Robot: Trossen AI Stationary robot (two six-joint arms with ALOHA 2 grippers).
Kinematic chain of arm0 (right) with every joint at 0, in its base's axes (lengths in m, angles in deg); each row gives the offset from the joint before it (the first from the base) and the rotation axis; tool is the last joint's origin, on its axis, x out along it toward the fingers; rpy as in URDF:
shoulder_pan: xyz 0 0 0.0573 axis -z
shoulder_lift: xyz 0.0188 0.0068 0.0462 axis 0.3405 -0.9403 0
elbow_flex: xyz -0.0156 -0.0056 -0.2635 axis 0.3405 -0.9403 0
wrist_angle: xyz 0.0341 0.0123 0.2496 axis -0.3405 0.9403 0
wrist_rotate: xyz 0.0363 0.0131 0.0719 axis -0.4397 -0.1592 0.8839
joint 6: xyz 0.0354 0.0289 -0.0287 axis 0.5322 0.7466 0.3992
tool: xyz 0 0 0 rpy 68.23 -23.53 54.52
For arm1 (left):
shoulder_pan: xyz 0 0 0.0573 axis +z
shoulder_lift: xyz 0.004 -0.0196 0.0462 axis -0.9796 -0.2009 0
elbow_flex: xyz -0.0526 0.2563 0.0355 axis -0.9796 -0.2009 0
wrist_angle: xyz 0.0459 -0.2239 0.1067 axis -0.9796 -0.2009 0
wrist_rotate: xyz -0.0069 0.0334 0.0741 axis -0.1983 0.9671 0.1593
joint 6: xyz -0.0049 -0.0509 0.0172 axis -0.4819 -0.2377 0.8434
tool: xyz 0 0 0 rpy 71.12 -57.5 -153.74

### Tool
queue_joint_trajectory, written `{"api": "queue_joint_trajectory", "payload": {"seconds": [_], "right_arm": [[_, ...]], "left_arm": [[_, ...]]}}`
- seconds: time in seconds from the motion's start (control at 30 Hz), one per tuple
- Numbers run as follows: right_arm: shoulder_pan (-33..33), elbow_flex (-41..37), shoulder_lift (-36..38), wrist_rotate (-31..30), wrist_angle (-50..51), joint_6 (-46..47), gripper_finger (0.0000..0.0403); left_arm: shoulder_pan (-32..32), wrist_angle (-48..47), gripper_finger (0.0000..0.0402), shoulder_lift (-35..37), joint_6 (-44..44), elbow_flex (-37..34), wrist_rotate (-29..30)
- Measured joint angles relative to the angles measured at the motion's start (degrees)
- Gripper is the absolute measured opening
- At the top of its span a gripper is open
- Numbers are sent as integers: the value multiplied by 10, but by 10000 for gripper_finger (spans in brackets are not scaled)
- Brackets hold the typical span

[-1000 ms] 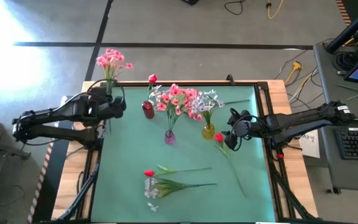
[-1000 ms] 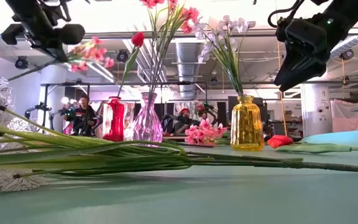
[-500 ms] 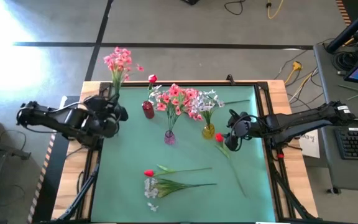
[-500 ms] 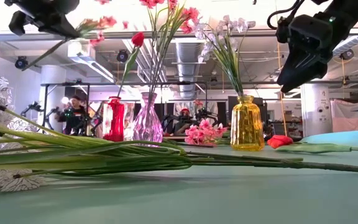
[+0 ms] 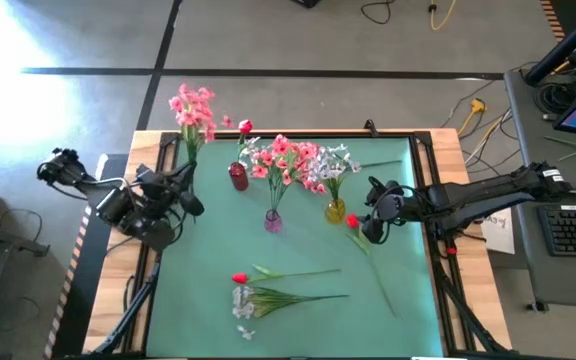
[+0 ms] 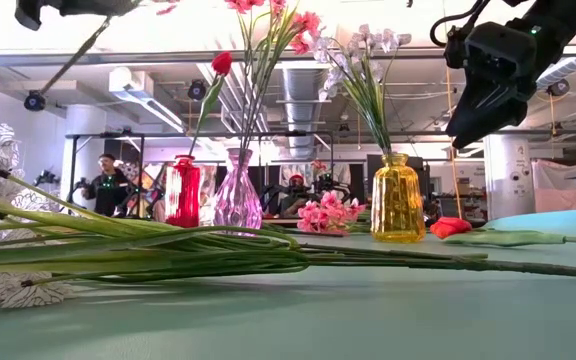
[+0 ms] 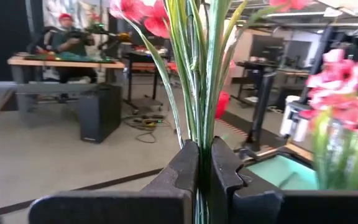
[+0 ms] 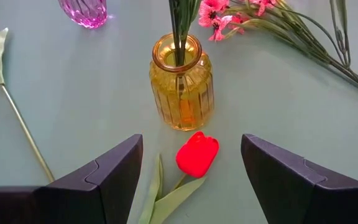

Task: Sort flowers into vase by color
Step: Put the left pink flower into the purple vase

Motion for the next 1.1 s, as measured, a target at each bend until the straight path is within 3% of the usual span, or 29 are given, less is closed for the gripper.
{"api": "queue_joint_trajectory", "payload": {"seconds": [0.43, 0.57, 0.73, 0.8, 0.97, 1.1], "right_arm": [[0, 0, 0, -1, 0, -3, 265], [0, 0, 0, -1, 0, -3, 265], [0, 0, 0, -1, 0, -3, 265], [0, 0, 0, -1, 0, -3, 265], [0, 0, 0, -1, -2, -3, 265], [0, 0, 0, -2, -4, -3, 265]], "left_arm": [[-67, 136, 0, -36, 31, 0, -7], [-95, 239, 0, -41, 130, 0, -10], [-124, 438, 0, -56, 343, 0, -15], [-125, 526, 0, -67, 446, 0, -62], [-125, 750, 0, -109, 684, 0, -263], [-125, 887, 0, -140, 832, 0, -366]]}}
